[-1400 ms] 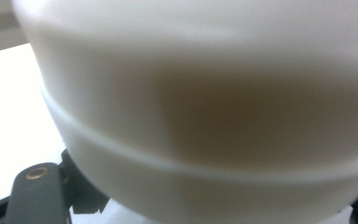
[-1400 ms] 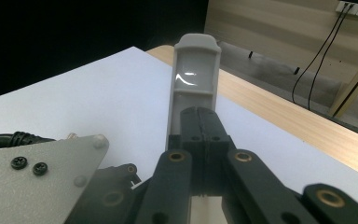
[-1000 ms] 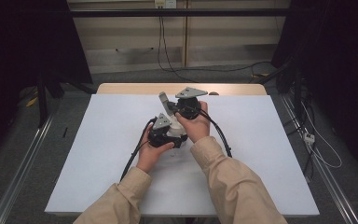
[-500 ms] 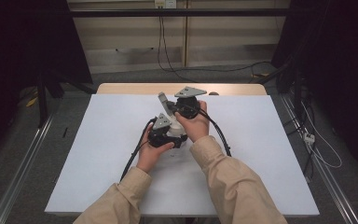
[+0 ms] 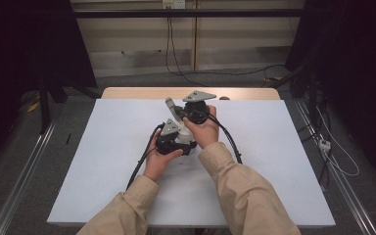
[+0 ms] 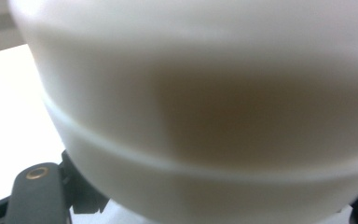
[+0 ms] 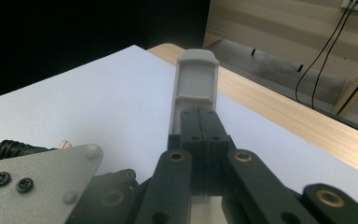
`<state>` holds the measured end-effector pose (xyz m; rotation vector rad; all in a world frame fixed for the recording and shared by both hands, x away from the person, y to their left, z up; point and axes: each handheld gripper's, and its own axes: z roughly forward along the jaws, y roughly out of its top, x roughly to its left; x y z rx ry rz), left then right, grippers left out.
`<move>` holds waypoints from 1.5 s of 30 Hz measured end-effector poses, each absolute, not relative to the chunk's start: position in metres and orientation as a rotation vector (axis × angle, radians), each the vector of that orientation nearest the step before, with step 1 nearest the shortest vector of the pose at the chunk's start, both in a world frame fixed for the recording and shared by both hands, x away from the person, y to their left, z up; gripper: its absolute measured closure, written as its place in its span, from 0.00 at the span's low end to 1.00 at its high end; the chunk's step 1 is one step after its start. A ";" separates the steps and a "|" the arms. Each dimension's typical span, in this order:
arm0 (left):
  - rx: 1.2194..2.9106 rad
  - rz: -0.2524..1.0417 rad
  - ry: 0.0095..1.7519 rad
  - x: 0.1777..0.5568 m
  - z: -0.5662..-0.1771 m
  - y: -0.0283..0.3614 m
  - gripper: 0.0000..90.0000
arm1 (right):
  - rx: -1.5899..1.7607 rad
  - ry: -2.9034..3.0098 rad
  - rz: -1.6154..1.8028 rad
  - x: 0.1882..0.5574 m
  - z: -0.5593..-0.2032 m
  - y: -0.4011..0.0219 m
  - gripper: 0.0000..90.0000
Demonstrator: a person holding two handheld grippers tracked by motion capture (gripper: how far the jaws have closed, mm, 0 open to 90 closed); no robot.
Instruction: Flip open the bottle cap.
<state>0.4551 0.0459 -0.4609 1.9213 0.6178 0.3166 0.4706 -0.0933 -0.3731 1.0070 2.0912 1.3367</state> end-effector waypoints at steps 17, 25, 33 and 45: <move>1.920 0.310 0.624 0.455 -0.461 0.046 0.21 | 1.009 2.091 1.343 0.472 -0.376 -0.092 1.00; 1.920 0.311 0.625 0.455 -0.461 0.046 0.21 | 1.010 2.093 1.344 0.473 -0.376 -0.092 1.00; 1.923 0.318 0.619 0.455 -0.461 0.046 0.21 | 1.016 2.107 1.334 0.474 -0.379 -0.091 1.00; 1.919 0.307 0.629 0.455 -0.461 0.046 0.21 | 1.020 2.130 1.326 0.475 -0.379 -0.091 1.00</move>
